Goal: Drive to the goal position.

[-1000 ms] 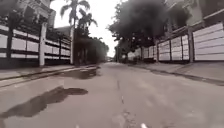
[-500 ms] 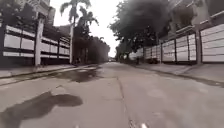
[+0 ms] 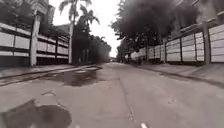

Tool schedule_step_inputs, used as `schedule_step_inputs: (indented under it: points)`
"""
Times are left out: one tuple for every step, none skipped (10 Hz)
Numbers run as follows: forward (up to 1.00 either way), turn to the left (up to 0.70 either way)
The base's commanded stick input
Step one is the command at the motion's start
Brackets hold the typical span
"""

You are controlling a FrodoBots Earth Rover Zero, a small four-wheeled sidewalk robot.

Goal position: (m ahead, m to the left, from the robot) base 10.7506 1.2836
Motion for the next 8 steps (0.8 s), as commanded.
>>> schedule_step_inputs:
  points:
    - [1.00, 0.00]
    - [1.00, 0.00]
    - [1.00, 0.00]
    - [1.00, 0.00]
    - [1.00, 0.00]
    - [1.00, 0.00]
    - [1.00, 0.00]
    - [1.00, 0.00]
